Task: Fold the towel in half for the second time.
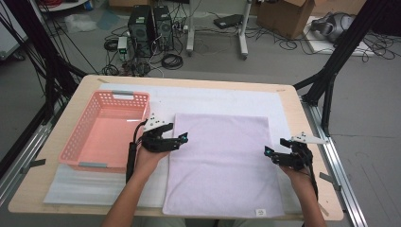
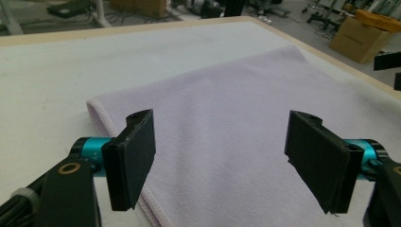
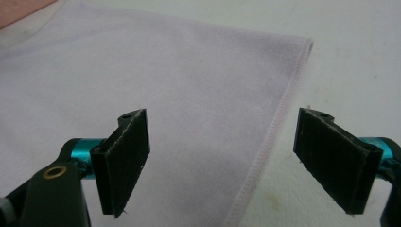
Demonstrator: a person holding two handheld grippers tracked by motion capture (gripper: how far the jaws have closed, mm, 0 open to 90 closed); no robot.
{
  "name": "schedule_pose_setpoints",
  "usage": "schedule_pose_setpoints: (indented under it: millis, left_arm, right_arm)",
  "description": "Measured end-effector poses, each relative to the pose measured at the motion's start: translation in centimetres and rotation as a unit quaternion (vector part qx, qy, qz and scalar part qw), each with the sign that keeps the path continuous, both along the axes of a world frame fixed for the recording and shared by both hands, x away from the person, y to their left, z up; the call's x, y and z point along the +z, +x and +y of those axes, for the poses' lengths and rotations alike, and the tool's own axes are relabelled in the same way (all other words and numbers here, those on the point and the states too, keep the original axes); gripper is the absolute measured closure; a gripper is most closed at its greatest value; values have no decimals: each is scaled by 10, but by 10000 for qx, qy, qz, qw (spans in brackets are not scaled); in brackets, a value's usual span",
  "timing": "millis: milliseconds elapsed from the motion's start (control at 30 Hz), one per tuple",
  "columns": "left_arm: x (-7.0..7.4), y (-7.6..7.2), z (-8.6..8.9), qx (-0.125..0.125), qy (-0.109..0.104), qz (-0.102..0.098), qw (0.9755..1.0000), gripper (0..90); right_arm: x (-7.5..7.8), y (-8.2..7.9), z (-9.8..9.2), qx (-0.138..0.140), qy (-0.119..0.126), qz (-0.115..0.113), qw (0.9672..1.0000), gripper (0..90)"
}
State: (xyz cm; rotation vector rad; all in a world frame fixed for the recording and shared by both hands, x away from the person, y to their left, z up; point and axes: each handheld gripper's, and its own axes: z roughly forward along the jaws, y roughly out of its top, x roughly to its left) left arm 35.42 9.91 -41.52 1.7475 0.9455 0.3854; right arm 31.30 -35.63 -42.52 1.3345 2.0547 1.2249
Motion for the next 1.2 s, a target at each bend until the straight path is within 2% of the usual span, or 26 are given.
schedule_pose_setpoints:
  millis: [67,133,200,333,400,467,567,633,667,800,900,1033,1067,1100,1133,1167,1200]
  left_arm:
    - [-2,10,-2,123,169,160,9997,285]
    - [-8,21,-2,258,217,205,9992,302]
    - [-14,32,-4,409,423,388,9975,316]
    - [-24,48,-8,530,591,471,9957,332]
    - [-29,56,-9,655,735,614,9932,334]
    - [-34,61,-8,742,722,749,9918,334]
    - [-36,66,-9,803,857,863,9893,358]
    - [-34,68,-12,752,1192,690,9876,408]
    - [-36,69,-14,741,1150,668,9883,438]
    - [-36,69,-16,778,1203,672,9874,492]
    - [-36,70,-16,845,1094,724,9878,592]
    - [-36,68,-19,696,971,778,9898,779]
    - [-36,68,-20,745,991,785,9892,819]
    - [-36,68,-20,802,908,859,9889,825]
    - [-36,69,-19,858,770,996,9883,832]
    - [-36,70,-17,924,607,1121,9875,837]
    - [-36,70,-16,946,505,1215,9868,842]
  right_arm:
    - [0,8,1,-55,-27,73,10000,179]
    - [-1,16,2,-103,-11,165,9998,180]
    - [-3,25,2,-151,-81,266,9995,181]
    - [-7,41,1,-280,-267,405,9984,215]
    - [-9,50,0,-361,-300,489,9977,226]
    - [-11,58,0,-451,-337,617,9965,230]
    - [-12,69,0,-560,-387,704,9952,241]
    - [-12,76,1,-622,-454,750,9942,251]
    - [-13,79,1,-644,-491,787,9936,271]
    - [-17,92,4,-749,-607,958,9907,317]
    - [-17,94,11,-858,-836,935,9884,356]
    - [-15,93,15,-724,-844,937,9894,528]
    - [-15,93,16,-697,-826,954,9896,573]
    - [-15,92,17,-677,-805,963,9898,617]
    - [-14,91,18,-702,-759,1006,9895,706]
    - [-14,91,18,-585,-661,1037,9907,811]
    - [-14,91,20,-558,-580,1070,9910,828]
